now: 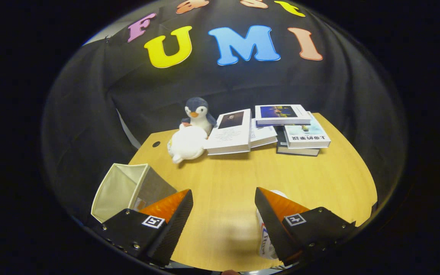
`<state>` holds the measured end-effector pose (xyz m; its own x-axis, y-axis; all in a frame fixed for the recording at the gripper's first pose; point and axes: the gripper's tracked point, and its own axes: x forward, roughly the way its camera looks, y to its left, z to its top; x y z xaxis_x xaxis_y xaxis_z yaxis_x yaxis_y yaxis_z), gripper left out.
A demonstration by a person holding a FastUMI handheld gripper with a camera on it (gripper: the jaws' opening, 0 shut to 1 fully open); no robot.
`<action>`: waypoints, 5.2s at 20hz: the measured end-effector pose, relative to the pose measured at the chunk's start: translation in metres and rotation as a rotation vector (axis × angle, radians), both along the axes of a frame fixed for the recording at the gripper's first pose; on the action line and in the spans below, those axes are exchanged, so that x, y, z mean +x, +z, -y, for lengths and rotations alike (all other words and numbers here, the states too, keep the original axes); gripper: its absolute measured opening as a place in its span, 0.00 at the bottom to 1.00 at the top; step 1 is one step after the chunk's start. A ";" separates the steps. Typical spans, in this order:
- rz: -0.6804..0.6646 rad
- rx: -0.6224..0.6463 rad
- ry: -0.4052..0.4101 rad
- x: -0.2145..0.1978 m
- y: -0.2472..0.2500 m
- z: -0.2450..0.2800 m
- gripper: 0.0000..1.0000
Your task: Open the storage box then place both shoes into the box .Put the left shoe in first, then the right shoe, with the right side of both shoes facing outward in a uniform manner.
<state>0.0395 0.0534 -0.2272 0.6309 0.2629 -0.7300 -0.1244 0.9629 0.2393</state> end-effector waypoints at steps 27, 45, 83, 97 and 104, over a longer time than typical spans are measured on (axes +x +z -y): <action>-0.331 -0.249 0.035 -0.075 -0.158 0.115 0.97; -0.402 -0.061 -0.139 -0.079 -0.147 0.091 0.00; -0.229 0.344 -0.005 -0.071 0.034 -0.226 0.00; -0.010 0.191 0.068 -0.065 0.051 -0.226 1.00; 0.159 0.163 0.064 -0.048 0.105 -0.172 0.98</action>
